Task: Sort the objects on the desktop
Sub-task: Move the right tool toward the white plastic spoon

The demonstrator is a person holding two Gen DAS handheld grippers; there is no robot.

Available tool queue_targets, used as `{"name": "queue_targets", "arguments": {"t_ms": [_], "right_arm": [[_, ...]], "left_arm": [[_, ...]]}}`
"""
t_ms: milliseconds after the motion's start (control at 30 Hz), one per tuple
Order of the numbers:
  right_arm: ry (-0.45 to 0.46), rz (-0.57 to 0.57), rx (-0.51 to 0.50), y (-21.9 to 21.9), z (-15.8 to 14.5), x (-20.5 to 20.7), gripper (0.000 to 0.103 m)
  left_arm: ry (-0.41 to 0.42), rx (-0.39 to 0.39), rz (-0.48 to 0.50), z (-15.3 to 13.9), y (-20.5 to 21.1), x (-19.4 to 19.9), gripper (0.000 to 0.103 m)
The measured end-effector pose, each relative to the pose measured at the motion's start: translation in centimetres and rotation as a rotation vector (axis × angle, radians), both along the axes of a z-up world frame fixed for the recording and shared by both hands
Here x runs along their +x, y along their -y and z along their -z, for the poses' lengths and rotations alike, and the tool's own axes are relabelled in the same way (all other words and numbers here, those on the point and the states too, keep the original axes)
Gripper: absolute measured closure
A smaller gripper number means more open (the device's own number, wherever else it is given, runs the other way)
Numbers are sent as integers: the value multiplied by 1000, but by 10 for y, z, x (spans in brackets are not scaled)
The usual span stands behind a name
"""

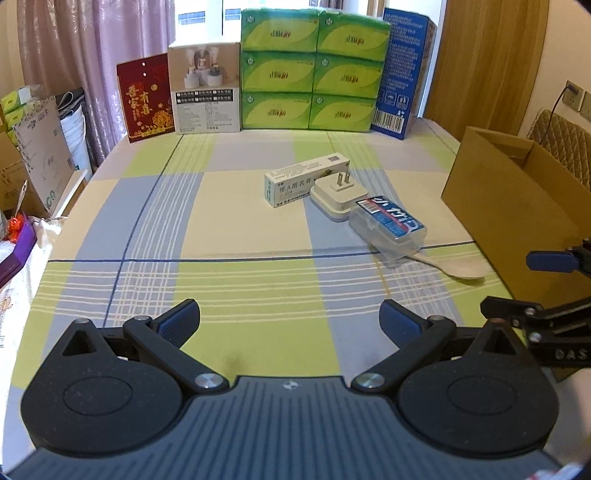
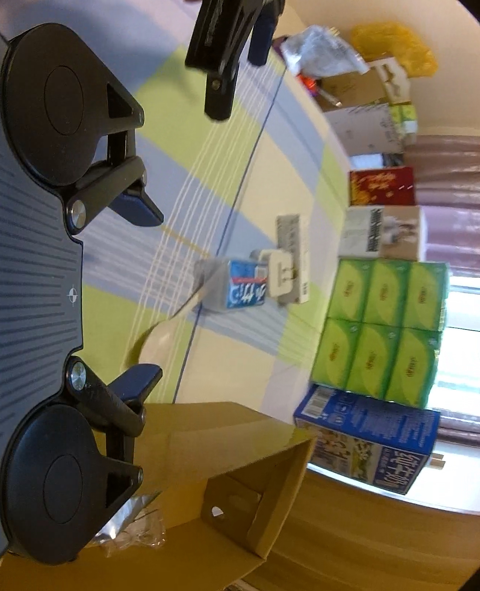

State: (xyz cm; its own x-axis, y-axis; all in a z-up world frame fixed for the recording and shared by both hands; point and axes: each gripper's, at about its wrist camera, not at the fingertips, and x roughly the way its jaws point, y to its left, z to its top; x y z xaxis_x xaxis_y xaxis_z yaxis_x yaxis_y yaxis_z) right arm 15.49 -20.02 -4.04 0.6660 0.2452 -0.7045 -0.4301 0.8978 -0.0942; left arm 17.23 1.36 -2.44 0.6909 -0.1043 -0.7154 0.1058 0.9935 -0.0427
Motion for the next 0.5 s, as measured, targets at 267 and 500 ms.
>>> {"name": "queue_targets", "arguments": {"t_ms": [267, 500], "right_arm": [[-18, 13, -72, -7, 35, 43, 28], [-25, 16, -108, -10, 55, 74, 28]], "left_arm": [[-14, -27, 21, 17, 4, 20, 2], [-6, -47, 15, 19, 6, 38, 2]]}}
